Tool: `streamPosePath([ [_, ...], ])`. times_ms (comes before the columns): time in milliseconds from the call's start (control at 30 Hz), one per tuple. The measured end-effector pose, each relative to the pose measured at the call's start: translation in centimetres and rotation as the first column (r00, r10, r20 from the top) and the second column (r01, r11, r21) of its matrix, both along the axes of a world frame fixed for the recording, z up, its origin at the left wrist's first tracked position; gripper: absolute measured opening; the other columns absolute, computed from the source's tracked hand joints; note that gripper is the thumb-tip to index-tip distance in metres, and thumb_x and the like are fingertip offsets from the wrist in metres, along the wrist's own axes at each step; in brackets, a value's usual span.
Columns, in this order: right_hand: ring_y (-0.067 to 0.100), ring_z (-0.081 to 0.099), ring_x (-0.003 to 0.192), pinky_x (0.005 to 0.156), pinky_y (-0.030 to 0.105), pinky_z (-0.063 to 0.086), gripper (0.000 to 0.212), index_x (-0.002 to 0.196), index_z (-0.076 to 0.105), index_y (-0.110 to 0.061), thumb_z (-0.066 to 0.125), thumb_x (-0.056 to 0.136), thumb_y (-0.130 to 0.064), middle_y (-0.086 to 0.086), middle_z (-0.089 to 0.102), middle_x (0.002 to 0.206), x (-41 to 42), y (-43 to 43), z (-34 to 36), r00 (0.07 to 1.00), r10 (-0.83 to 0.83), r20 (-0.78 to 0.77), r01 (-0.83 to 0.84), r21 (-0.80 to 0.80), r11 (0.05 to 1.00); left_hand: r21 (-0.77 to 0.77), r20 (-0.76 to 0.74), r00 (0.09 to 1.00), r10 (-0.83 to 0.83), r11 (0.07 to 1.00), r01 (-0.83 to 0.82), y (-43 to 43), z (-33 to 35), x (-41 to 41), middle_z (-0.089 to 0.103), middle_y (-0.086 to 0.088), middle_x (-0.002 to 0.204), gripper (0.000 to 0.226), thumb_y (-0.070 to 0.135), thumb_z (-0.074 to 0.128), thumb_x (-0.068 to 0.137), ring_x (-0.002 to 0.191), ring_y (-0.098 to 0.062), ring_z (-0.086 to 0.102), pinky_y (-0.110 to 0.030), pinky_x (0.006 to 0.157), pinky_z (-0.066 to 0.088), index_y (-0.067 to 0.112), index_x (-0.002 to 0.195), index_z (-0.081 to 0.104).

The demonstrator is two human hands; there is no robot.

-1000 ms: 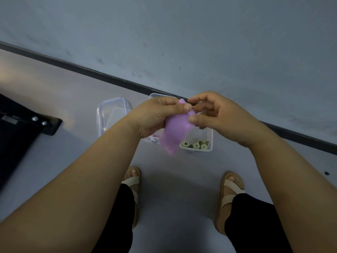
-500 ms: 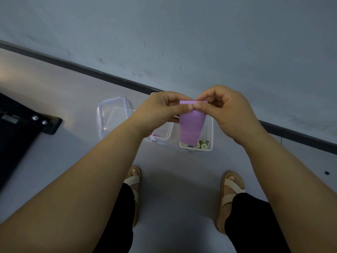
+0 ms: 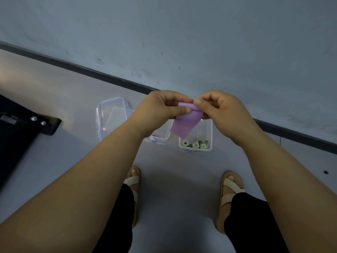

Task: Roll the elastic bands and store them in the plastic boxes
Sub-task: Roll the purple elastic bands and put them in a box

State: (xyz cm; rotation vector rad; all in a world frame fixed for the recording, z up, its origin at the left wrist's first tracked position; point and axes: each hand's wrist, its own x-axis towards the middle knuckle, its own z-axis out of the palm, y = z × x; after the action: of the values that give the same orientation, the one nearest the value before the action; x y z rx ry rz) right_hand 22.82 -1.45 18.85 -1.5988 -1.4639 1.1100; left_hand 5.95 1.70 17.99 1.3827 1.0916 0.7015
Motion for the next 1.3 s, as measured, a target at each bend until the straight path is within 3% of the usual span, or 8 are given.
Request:
streamPosePath([
  [100, 0.016, 0.066, 0.08, 0.075, 0.024, 0.054, 0.008, 0.083, 0.062, -0.026, 0.059, 0.089, -0.029, 0.006, 0.069, 0.09, 0.06, 0.02, 0.06, 1.0, -0.001, 0.004, 0.001, -0.012, 1.0, 0.017, -0.008, 1.0, 0.013, 1.0, -0.013, -0.01, -0.08, 0.15, 0.071, -0.003, 0.095, 0.022, 0.003, 0.068, 0.08, 0.086, -0.009, 0.067, -0.02, 0.076, 0.054, 0.013, 0.099, 0.069],
  [267, 0.016, 0.066, 0.077, 0.074, 0.025, 0.057, 0.006, 0.082, 0.064, -0.023, 0.061, 0.088, -0.023, 0.006, 0.069, 0.087, 0.13, 0.17, 0.05, 0.998, -0.015, -0.062, 0.012, -0.041, 0.999, 0.028, 0.009, 1.0, 0.024, 0.999, -0.024, -0.16, -0.02, 0.31, 0.071, 0.0, 0.092, 0.024, 0.001, 0.07, 0.077, 0.083, -0.007, 0.067, -0.018, 0.076, 0.054, 0.014, 0.096, 0.069],
  [467, 0.003, 0.064, 0.066, 0.065, 0.018, 0.055, 0.007, 0.079, 0.065, -0.021, 0.067, 0.083, -0.016, 0.0, 0.067, 0.078, 0.26, 0.19, 0.14, 0.984, -0.053, -0.168, 0.046, -0.047, 0.998, -0.06, 0.049, 0.999, 0.019, 0.998, -0.016, -0.19, 0.21, 0.38, 0.069, -0.019, 0.099, 0.033, 0.007, 0.071, 0.078, 0.09, -0.021, 0.068, -0.026, 0.075, 0.057, 0.014, 0.11, 0.064],
  [633, 0.006, 0.063, 0.07, 0.073, 0.022, 0.056, 0.014, 0.077, 0.065, -0.024, 0.071, 0.079, -0.011, -0.004, 0.066, 0.077, 0.24, 0.23, 0.02, 0.98, -0.054, -0.189, 0.053, -0.011, 0.999, -0.046, 0.042, 0.999, 0.009, 0.999, -0.007, -0.15, 0.24, 0.25, 0.073, 0.001, 0.085, 0.015, 0.011, 0.068, 0.081, 0.08, -0.009, 0.069, -0.021, 0.07, 0.055, 0.015, 0.095, 0.07],
  [800, 0.007, 0.061, 0.075, 0.072, 0.015, 0.052, 0.023, 0.077, 0.063, -0.027, 0.074, 0.075, -0.007, -0.008, 0.066, 0.08, 0.13, 0.18, 0.01, 0.986, -0.028, -0.166, 0.031, 0.013, 0.999, 0.036, 0.015, 0.999, 0.035, 0.999, -0.035, -0.08, 0.04, 0.26, 0.072, 0.001, 0.087, 0.019, 0.004, 0.071, 0.076, 0.077, -0.004, 0.067, -0.017, 0.071, 0.054, 0.015, 0.093, 0.07],
  [967, 0.015, 0.065, 0.086, 0.077, 0.024, 0.056, 0.015, 0.087, 0.063, -0.023, 0.071, 0.079, -0.013, 0.003, 0.068, 0.093, 0.13, 0.1, 0.0, 0.981, -0.018, -0.192, 0.009, -0.048, 0.999, 0.027, 0.084, 0.996, 0.043, 0.999, -0.045, 0.03, -0.17, 0.18, 0.072, 0.011, 0.077, 0.022, -0.005, 0.07, 0.075, 0.078, -0.004, 0.068, -0.016, 0.072, 0.053, 0.014, 0.087, 0.069],
  [1100, 0.015, 0.068, 0.079, 0.071, 0.021, 0.057, 0.001, 0.085, 0.066, -0.021, 0.066, 0.084, -0.022, 0.005, 0.07, 0.087, 0.07, 0.02, 0.11, 0.983, -0.018, -0.183, 0.002, -0.089, 0.996, 0.048, 0.078, 0.996, 0.037, 0.998, -0.041, 0.03, -0.08, 0.17, 0.072, 0.01, 0.078, 0.023, -0.004, 0.07, 0.074, 0.08, -0.006, 0.068, -0.017, 0.074, 0.053, 0.015, 0.086, 0.069],
  [1300, 0.004, 0.066, 0.069, 0.066, 0.019, 0.056, 0.009, 0.085, 0.064, -0.019, 0.068, 0.082, -0.012, 0.0, 0.068, 0.082, 0.21, 0.09, 0.04, 0.973, -0.041, -0.227, 0.027, -0.066, 0.997, -0.01, 0.089, 0.996, 0.031, 0.999, -0.03, -0.01, -0.14, 0.31, 0.07, -0.008, 0.096, 0.026, 0.0, 0.068, 0.079, 0.086, -0.015, 0.067, -0.025, 0.077, 0.056, 0.015, 0.1, 0.065],
])
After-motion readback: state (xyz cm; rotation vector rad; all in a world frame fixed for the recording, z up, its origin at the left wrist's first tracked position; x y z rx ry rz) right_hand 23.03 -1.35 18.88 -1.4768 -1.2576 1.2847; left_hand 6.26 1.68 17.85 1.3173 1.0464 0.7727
